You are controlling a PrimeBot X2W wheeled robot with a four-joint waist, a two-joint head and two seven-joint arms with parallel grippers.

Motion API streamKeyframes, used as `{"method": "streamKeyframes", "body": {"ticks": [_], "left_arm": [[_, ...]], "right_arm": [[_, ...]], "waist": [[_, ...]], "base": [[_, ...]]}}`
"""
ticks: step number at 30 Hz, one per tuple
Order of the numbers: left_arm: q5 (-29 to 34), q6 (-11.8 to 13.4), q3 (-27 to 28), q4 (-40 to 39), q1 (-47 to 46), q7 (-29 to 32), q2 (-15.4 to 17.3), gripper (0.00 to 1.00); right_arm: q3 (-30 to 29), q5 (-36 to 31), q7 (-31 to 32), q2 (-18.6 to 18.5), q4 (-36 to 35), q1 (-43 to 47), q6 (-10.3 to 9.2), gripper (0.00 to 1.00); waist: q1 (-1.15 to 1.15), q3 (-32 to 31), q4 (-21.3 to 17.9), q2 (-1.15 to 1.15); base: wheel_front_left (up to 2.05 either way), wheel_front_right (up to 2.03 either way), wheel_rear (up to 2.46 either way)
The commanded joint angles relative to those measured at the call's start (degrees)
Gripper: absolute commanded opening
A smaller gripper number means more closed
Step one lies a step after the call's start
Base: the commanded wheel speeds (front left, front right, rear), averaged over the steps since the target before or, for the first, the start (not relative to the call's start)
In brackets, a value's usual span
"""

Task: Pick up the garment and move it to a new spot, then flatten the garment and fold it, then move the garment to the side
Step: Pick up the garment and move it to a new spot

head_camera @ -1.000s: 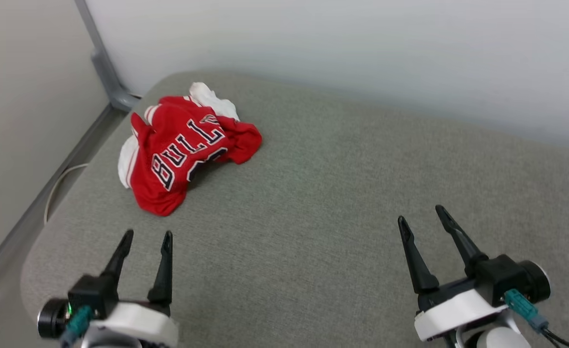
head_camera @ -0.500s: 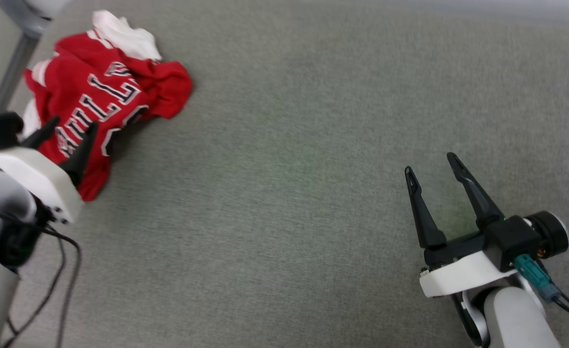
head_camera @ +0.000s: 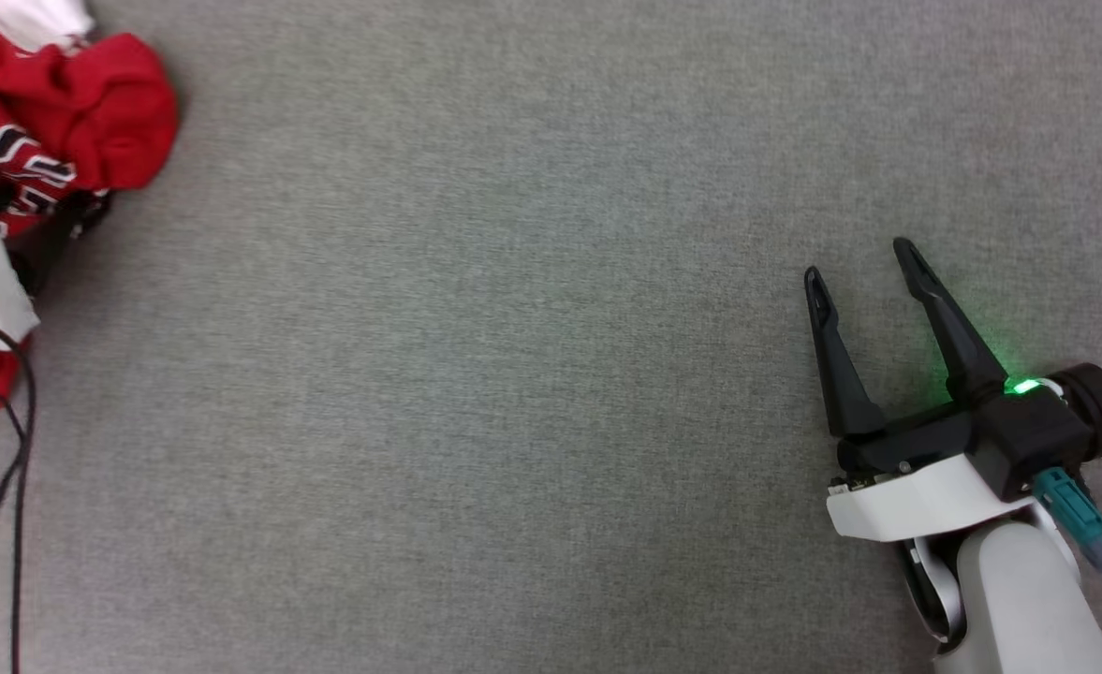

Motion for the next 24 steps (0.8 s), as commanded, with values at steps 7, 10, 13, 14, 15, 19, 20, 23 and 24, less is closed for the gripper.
{"method": "streamKeyframes", "body": {"ticks": [7, 10, 13, 14, 15, 19, 20, 23, 24], "left_arm": [[-4.54, 0.02, -4.42, 6.51, -1.64, 2.73, -1.16, 1.00], [-5.80, -0.01, -6.80, 6.64, -1.53, 1.95, -1.64, 0.00], [-6.14, -0.10, -8.78, 7.15, -2.11, -2.68, -1.54, 0.00], [-5.93, -0.10, -8.70, 7.59, -2.31, -4.83, -1.26, 0.00], [-5.93, -0.10, -8.70, 7.59, -2.31, -4.83, -1.26, 0.00], [-4.26, -0.09, -9.05, 9.39, -3.05, -14.67, -0.03, 0.00], [-3.63, -0.03, -8.99, 10.19, -3.22, -17.54, 0.22, 0.00], [-1.66, -0.03, -8.82, 12.46, -3.22, -25.50, 0.06, 0.00], [-1.05, -0.03, -9.11, 12.79, -2.98, -27.51, 0.10, 0.00]], "right_arm": [[-0.62, -1.22, -0.03, -0.11, -0.02, -0.27, -0.08, 1.00], [-1.19, -1.59, -0.03, -0.13, -0.12, 0.07, -0.08, 1.00], [-1.31, -2.08, -0.03, -0.12, 0.17, 0.18, -0.08, 1.00], [-1.19, -2.06, -0.03, -0.10, 0.26, 0.18, -0.08, 1.00], [-1.19, -2.06, -0.03, -0.10, 0.26, 0.18, -0.08, 1.00], [-0.65, -1.31, -0.06, -0.07, 0.63, 0.54, -0.07, 1.00], [-0.54, -1.05, -0.08, -0.07, 0.81, 0.60, -0.06, 1.00], [-0.39, -0.20, -0.09, -0.06, 1.58, 1.21, -0.07, 1.00], [-0.40, 0.13, -0.09, -0.06, 1.79, 1.43, -0.06, 1.00]], "waist": [[-0.01, 2.64, -1.40, 0.00], [-0.01, 2.52, -1.13, 0.00], [-0.01, 1.06, -0.61, 0.00], [-0.01, 0.46, -0.54, 0.00], [-0.01, 0.46, -0.54, 0.00], [-0.01, -2.89, -0.57, 0.00], [-0.01, -3.90, -0.66, 0.00], [-0.01, -7.44, -1.07, 0.00], [-0.01, -8.57, -1.20, 0.00]], "base": [[0.00, 0.00, 0.00], [0.00, 0.00, 0.00], [0.00, 0.00, 0.00], [0.00, 0.00, 0.00], [0.00, 0.00, 0.00], [0.00, 0.00, 0.00], [0.00, 0.00, 0.00], [0.00, 0.00, 0.00], [0.00, 0.00, 0.00]]}}
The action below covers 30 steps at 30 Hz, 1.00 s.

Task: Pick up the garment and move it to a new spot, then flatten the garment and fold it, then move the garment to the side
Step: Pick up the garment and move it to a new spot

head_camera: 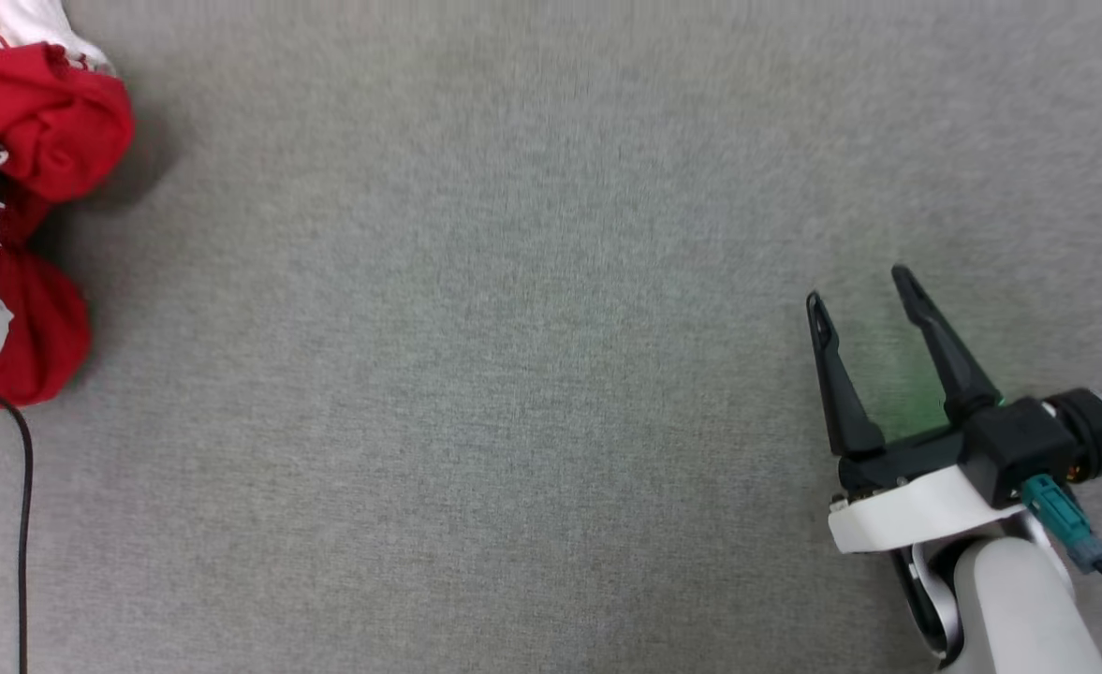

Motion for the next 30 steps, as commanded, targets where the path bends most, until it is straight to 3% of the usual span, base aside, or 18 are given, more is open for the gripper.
{"method": "streamKeyframes", "body": {"ticks": [1, 6, 12, 24, 30], "left_arm": [[0.82, 0.04, -0.24, 0.58, 0.69, -2.41, -0.07, 0.00], [5.82, 0.75, -1.65, 1.05, 0.93, -8.84, 0.20, 0.00], [10.63, 3.68, -3.30, -3.60, 2.58, -10.46, -1.36, 0.00], [16.10, 9.62, -8.42, -18.99, 2.61, -6.20, -5.59, 0.00], [19.50, 10.20, -12.32, -24.20, 0.36, -3.83, -9.86, 0.00]], "right_arm": [[0.02, 0.51, -0.10, -0.11, 0.47, 0.93, -0.08, 1.00], [-0.36, 2.29, -0.10, -0.09, 1.76, 2.46, -0.08, 1.00], [-0.57, 4.20, -0.10, -0.08, 2.57, 4.51, -0.08, 1.00], [-2.62, 5.63, -0.10, -0.08, 2.46, 6.31, -0.08, 1.00], [-3.95, 6.25, -0.11, -0.07, 1.81, 6.23, -0.07, 1.00]], "waist": [[0.00, -4.17, -0.57, 0.00], [0.00, -10.35, -1.29, 0.00], [0.00, -16.61, -3.10, 0.00], [0.00, -21.22, -10.21, 0.00], [0.00, -20.21, -14.40, 0.00]], "base": [[0.00, 0.00, 0.00], [0.00, 0.00, 0.00], [0.00, 0.00, 0.00], [0.00, 0.00, 0.00], [0.00, 0.00, 0.00]]}}
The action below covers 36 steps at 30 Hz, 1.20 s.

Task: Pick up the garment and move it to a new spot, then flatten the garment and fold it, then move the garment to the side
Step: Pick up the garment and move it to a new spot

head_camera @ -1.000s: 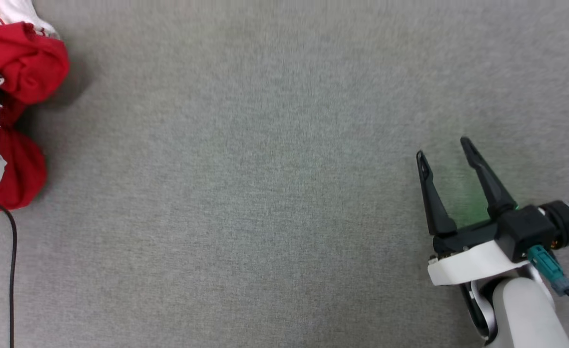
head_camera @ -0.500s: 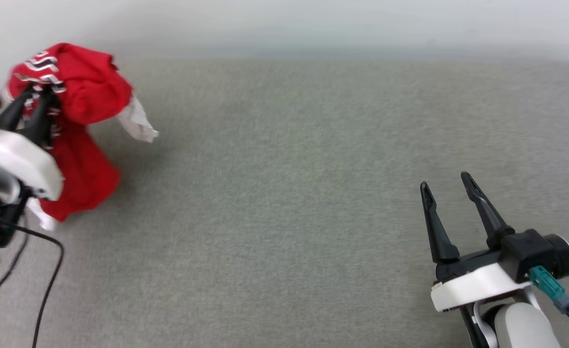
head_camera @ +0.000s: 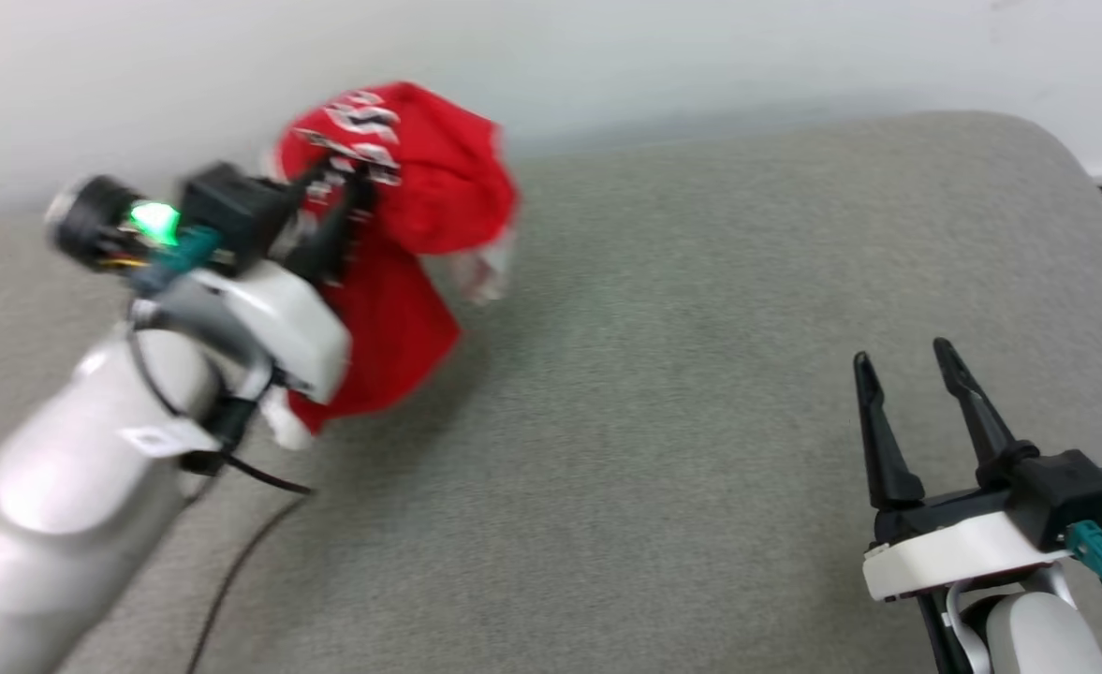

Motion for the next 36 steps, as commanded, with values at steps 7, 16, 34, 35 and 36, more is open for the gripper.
{"method": "streamKeyframes", "body": {"ticks": [7, 16, 34, 35, 36], "left_arm": [[3.12, -0.92, -7.65, 0.78, 1.67, 0.73, -10.23, 0.00], [1.94, -2.63, -14.15, 14.43, 7.65, -1.21, -22.57, 0.00], [0.50, -2.44, -3.97, 15.11, 11.99, -6.77, -21.34, 1.00], [0.48, -1.85, -2.06, 13.37, 12.84, -6.76, -20.17, 1.00], [0.42, -1.24, -0.25, 11.82, 13.78, -6.72, -19.15, 1.00]], "right_arm": [[-2.22, 0.97, -0.12, 0.01, -0.70, -0.70, -0.06, 1.00], [-2.09, 1.24, -0.12, -0.01, -0.70, -1.06, -0.05, 1.00], [-3.50, -2.02, -0.12, -0.03, 1.44, 2.47, -0.06, 1.00], [-3.76, -2.16, -0.12, -0.01, 1.54, 2.77, -0.06, 1.00], [-4.00, -2.11, -0.12, -0.01, 1.67, 3.00, -0.06, 1.00]], "waist": [[0.01, 2.39, -5.20, 0.00], [0.01, 3.19, -6.49, 0.00], [0.01, -4.64, 3.33, 0.00], [0.01, -5.10, 3.89, 0.00], [0.01, -5.53, 4.44, 0.00]], "base": [[0.00, 0.00, 0.00], [0.00, 0.00, 0.00], [0.00, 0.00, 0.00], [0.00, 0.00, 0.00], [0.00, 0.00, 0.00]]}}
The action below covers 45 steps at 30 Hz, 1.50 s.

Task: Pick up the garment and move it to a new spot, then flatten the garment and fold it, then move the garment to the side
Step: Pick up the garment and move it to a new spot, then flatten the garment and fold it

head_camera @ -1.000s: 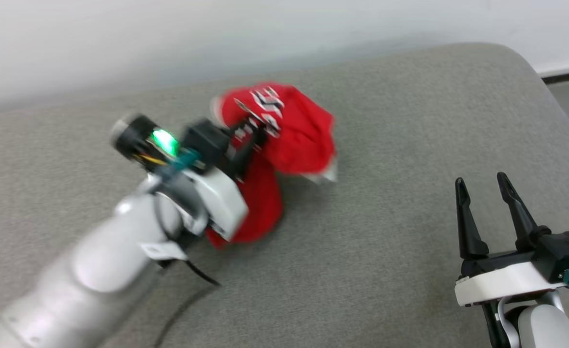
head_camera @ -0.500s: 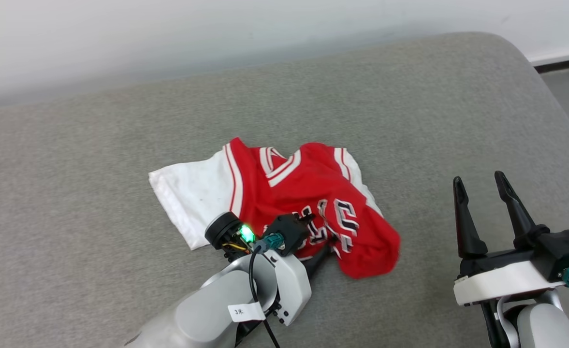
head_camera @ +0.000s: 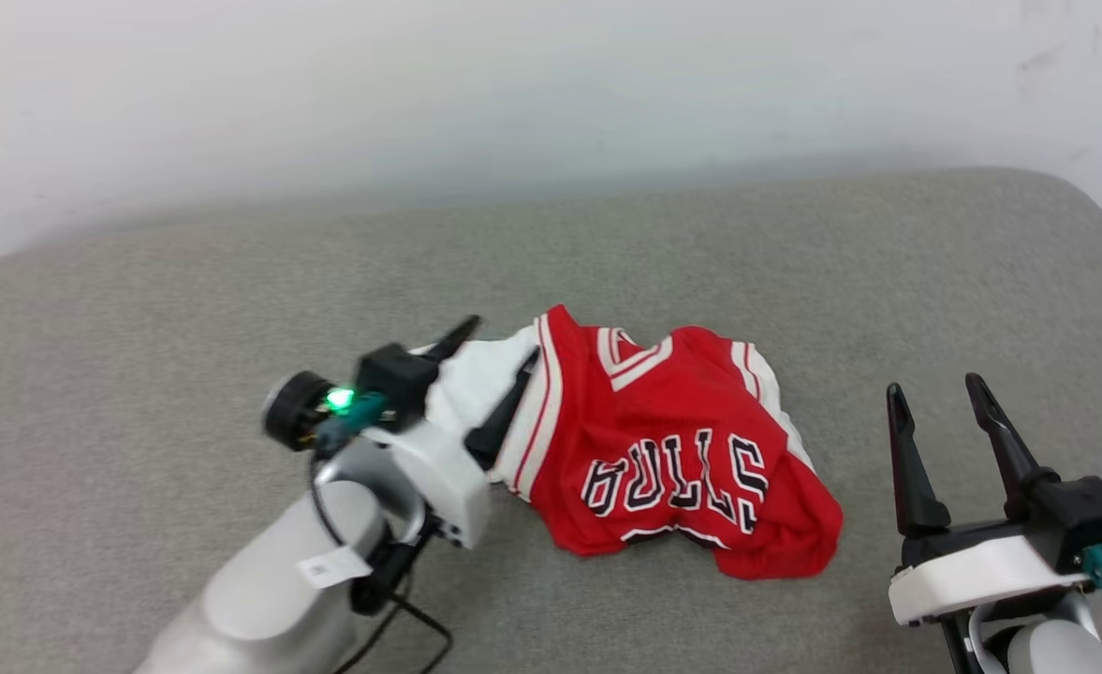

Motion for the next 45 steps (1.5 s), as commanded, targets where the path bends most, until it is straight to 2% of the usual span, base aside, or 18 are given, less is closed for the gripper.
{"method": "streamKeyframes", "body": {"ticks": [1, 2, 8, 11, 15, 20, 25, 31, 35, 45], "left_arm": [[0.02, 1.30, 3.75, -3.25, 2.98, -0.17, 2.31, 1.00], [0.02, 1.30, 3.75, -3.25, 2.98, -0.17, 2.31, 1.00], [0.15, 4.76, 15.92, -13.40, 12.51, -0.18, 7.08, 1.00], [0.67, 5.46, 22.19, -18.50, 19.74, -0.18, 7.15, 1.00], [1.97, 4.23, 30.42, -24.67, 28.80, -0.18, 4.76, 1.00], [6.83, 1.24, 37.68, -29.95, 36.61, -0.19, -1.41, 1.00], [12.17, -2.35, 40.30, -29.40, 39.02, -0.19, -5.81, 1.00], [16.63, -5.22, 42.28, -27.85, 37.84, -0.19, -8.32, 1.00], [18.38, -6.21, 43.47, -27.48, 36.74, -0.19, -9.87, 1.00], [20.56, -7.78, 44.66, -26.95, 34.68, -0.19, -12.54, 1.00]], "right_arm": [[-0.37, -0.11, -0.12, 0.00, 0.27, 1.16, -0.05, 1.00], [-0.37, -0.11, -0.12, 0.00, 0.27, 1.16, -0.05, 1.00], [-0.58, -0.34, -0.12, -0.02, 0.02, 2.32, -0.06, 1.00], [-0.77, -0.18, -0.12, -0.01, -0.01, 2.84, -0.06, 1.00], [-0.88, -0.38, -0.12, -0.01, 0.06, 3.28, -0.06, 1.00], [-0.99, 0.41, -0.12, -0.02, 0.65, 3.59, -0.06, 1.00], [-1.11, 0.59, -0.12, -0.01, 0.94, 3.42, -0.06, 1.00], [-0.91, 1.72, 1.36, -0.01, 3.54, 1.31, -0.05, 1.00], [-0.65, 1.90, 10.71, -1.63, 3.70, -2.13, -0.08, 1.00], [0.23, 9.45, 50.52, -8.04, 2.67, -10.12, -0.05, 1.00]], "waist": [[0.00, -2.42, 2.77, -0.01], [0.00, -2.42, 2.77, -0.01], [0.00, -3.40, 5.12, -0.01], [0.00, -3.41, 5.80, -0.01], [0.00, -3.33, 6.43, -0.01], [0.00, -2.84, 6.62, -0.01], [0.00, -2.43, 6.63, -0.01], [0.00, -1.74, 6.46, -0.01], [0.00, -0.30, 6.71, -0.01], [0.00, 4.34, 9.46, -0.01]], "base": [[0.00, 0.00, 0.00], [0.00, 0.00, 0.00], [0.00, 0.00, 0.00], [0.00, 0.00, 0.00], [0.00, 0.00, 0.00], [0.00, 0.00, 0.00], [0.00, 0.00, 0.00], [0.00, 0.00, 0.00], [0.00, 0.00, 0.00], [0.00, 0.00, 0.00]]}}
